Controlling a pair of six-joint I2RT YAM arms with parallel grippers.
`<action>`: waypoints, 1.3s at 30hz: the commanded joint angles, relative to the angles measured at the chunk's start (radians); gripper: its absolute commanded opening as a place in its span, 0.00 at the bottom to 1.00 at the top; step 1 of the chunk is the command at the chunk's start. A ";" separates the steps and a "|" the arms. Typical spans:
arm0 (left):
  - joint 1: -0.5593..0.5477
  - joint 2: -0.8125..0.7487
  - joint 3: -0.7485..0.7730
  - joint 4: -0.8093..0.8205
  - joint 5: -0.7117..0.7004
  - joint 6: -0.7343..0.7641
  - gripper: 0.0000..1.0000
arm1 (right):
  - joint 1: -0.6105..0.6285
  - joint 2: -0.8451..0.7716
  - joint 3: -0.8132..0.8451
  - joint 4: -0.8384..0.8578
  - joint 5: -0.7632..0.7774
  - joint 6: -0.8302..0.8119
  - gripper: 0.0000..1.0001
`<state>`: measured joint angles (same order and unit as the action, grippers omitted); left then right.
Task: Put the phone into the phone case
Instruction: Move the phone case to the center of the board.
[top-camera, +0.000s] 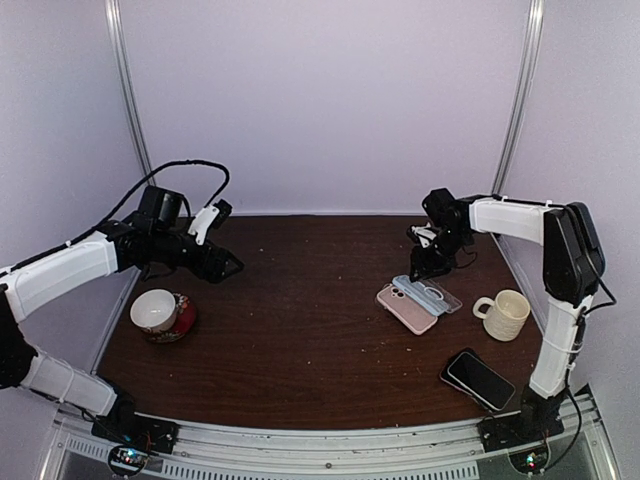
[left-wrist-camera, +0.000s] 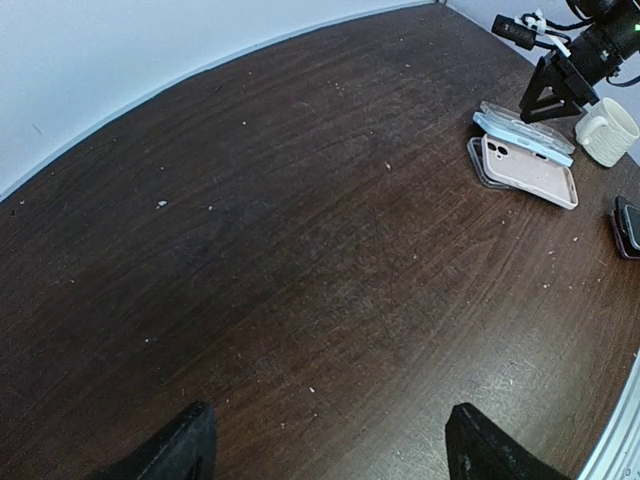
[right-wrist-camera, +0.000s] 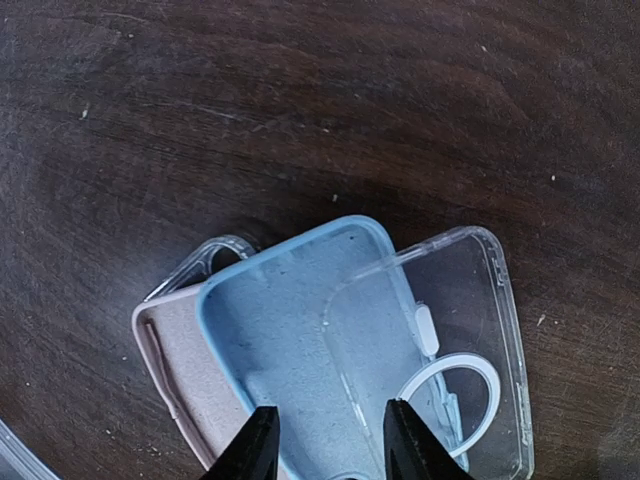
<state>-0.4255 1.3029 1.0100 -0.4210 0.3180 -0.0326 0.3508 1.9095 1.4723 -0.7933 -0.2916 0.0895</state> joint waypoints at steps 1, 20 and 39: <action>-0.001 -0.029 -0.002 -0.010 -0.005 -0.013 0.83 | -0.034 0.041 0.026 -0.011 -0.068 0.039 0.39; -0.001 -0.042 -0.004 -0.005 -0.004 -0.018 0.83 | -0.013 0.062 0.159 -0.179 -0.028 -0.022 0.00; 0.014 -0.060 0.034 -0.059 -0.130 -0.061 0.89 | 0.716 0.281 0.500 -0.379 -0.069 -0.479 0.06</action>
<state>-0.4221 1.2659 1.0100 -0.4736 0.2157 -0.0761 1.0073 2.1044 1.9430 -1.0607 -0.3103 -0.2493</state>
